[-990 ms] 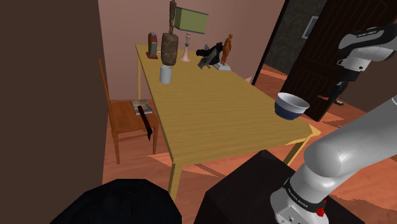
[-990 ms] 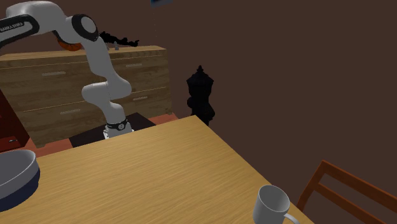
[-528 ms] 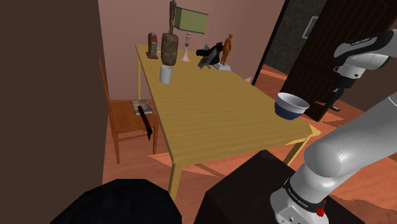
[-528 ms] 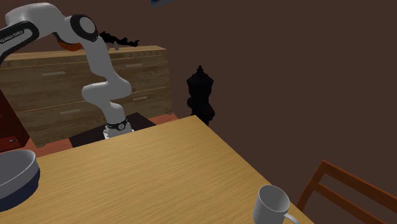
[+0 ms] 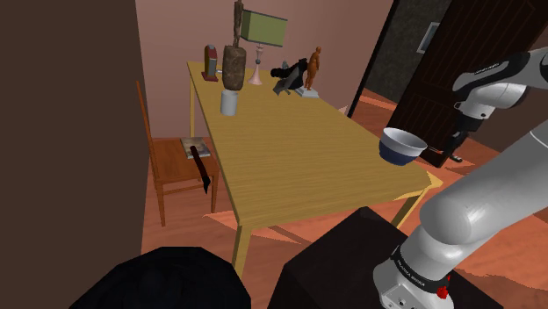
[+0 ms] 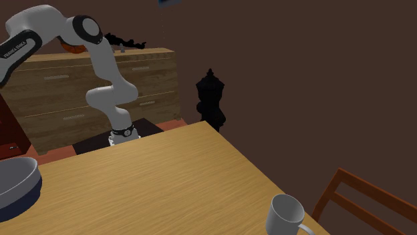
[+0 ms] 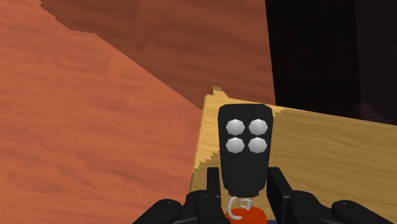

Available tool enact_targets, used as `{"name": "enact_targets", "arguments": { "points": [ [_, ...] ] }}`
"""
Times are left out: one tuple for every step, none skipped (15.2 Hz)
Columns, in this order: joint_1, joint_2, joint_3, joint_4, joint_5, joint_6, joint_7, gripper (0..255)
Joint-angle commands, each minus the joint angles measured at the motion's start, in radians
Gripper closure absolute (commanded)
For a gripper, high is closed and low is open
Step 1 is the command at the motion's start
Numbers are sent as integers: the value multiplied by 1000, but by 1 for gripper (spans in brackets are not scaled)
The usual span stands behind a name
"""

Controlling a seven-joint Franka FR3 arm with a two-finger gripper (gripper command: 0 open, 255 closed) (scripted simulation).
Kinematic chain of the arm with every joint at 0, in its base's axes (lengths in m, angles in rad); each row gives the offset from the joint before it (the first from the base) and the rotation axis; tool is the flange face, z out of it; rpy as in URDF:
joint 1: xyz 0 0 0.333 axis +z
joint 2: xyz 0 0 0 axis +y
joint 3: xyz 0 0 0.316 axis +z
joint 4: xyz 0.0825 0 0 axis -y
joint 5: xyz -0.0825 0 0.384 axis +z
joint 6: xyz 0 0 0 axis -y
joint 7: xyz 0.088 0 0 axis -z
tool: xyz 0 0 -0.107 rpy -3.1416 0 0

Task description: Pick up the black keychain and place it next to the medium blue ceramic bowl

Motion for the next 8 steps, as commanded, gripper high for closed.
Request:
{"name": "enact_targets", "arguments": {
  "points": [
    [4,18,-11,-19,11,32,-7,255],
    [6,25,-16,-28,16,46,-11,255],
    [7,33,-21,-37,22,61,-15,255],
    [9,42,-26,-45,28,76,-20,255],
    [11,51,-31,-54,34,90,-25,255],
    [13,61,-36,-62,42,105,-30,255],
    [15,71,-41,-70,49,120,-36,255],
    [16,82,-46,-78,58,134,-42,255]
  ]
}}
